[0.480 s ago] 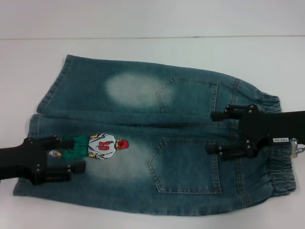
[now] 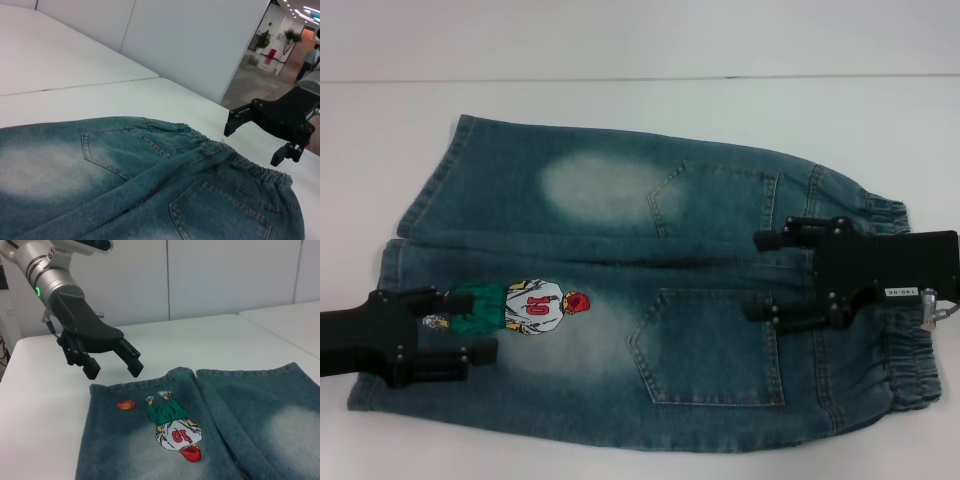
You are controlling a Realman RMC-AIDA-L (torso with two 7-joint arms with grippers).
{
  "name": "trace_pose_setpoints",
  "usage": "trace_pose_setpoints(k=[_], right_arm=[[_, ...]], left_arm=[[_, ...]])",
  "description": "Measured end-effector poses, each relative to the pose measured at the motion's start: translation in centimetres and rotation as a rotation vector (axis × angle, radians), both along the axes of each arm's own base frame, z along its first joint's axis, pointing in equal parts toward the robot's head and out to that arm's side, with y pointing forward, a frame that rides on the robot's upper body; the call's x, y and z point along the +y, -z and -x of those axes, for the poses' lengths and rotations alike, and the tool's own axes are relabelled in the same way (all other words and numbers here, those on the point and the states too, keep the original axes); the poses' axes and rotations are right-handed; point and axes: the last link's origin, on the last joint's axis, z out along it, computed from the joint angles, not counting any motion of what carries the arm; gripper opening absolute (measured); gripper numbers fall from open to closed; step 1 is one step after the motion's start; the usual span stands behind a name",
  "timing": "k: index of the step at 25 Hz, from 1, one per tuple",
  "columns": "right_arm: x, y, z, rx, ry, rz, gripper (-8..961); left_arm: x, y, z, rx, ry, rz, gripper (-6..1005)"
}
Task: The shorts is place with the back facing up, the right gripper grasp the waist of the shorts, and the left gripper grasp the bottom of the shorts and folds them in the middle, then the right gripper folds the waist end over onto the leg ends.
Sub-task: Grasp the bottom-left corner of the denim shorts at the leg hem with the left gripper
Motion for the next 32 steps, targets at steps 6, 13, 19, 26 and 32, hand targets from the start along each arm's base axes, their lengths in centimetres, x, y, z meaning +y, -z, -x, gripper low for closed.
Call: trace_pose_setpoints(k=[6,13,19,26,32], right_arm=[[0.0,0.2,0.1,0.004,0.002,0.005,912],[0.1,0.1,0.0,0.001,0.007,-0.002,912],[0.1,0.0,-0.4,-0.007,0.018,-0.017,912],[-0.1,0.0,-0.6,-0.009,-0.001,-0.028,912],[0.0,0.2,-0.4,-0.014,-0.033,-0.038,912]], left_arm=[[0.0,0.0,0.0,0.001,-0.004,0.004,859],[0.0,0.1,0.0,0.002,-0.017,0.011,859],[0.2,-0.3,0.1,0.027,-0.105,0.055,860],[0.6,-2.2,-0.2,0.132,-0.291,0.109,856],[1.5,-4.1,-0.4,0.255,-0.445,0.122,853]])
